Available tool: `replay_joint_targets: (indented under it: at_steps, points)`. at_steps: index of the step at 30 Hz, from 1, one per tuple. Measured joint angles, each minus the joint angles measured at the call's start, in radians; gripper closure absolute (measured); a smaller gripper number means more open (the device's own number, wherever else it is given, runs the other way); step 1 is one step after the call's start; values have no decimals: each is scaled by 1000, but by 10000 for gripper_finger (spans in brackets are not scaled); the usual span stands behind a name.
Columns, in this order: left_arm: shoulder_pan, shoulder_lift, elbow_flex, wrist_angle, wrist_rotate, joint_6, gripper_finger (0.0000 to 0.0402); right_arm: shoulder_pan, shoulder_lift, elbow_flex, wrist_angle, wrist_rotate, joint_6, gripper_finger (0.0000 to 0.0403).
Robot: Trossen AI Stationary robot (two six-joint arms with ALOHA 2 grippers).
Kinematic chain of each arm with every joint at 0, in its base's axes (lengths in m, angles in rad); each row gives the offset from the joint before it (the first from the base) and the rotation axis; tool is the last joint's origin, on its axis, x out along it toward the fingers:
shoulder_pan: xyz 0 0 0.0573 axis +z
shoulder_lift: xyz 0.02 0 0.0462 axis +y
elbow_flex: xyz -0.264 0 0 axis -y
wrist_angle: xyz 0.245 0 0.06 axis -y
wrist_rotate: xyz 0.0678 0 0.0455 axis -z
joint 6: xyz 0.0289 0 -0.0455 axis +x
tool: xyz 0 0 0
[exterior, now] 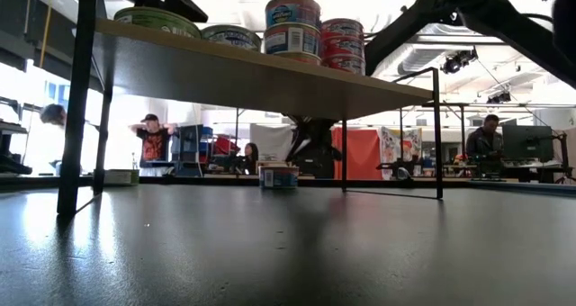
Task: Stack canned seafood by type on shelf
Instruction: Stack the blue tuna can on the top of the other blue tuna can on the shelf
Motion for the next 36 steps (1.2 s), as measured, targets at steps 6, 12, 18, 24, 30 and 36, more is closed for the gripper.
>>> replay_joint_targets:
  at_steps: [6, 12, 18, 24, 30, 36]
  points:
    - [0, 0, 0, 0, 5, 18, 401, 22, 18, 0, -6, 6, 1, 403]
    - [0, 0, 0, -1, 7, 27, 401, 32, 12, 3, -57, 120, 20, 403]
    - [0, 0, 0, -4, 34, 35, 401, 27, 7, 7, -132, 220, -4, 403]
    - [0, 0, 0, -8, 62, 43, 402, 4, 7, 28, -232, 229, -78, 403]
    - [0, 0, 0, -8, 63, 42, 401, -25, 2, 43, -464, 278, -239, 403]
    - [0, 0, 0, -8, 64, 36, 402, -76, -36, 20, -664, 411, -366, 403]
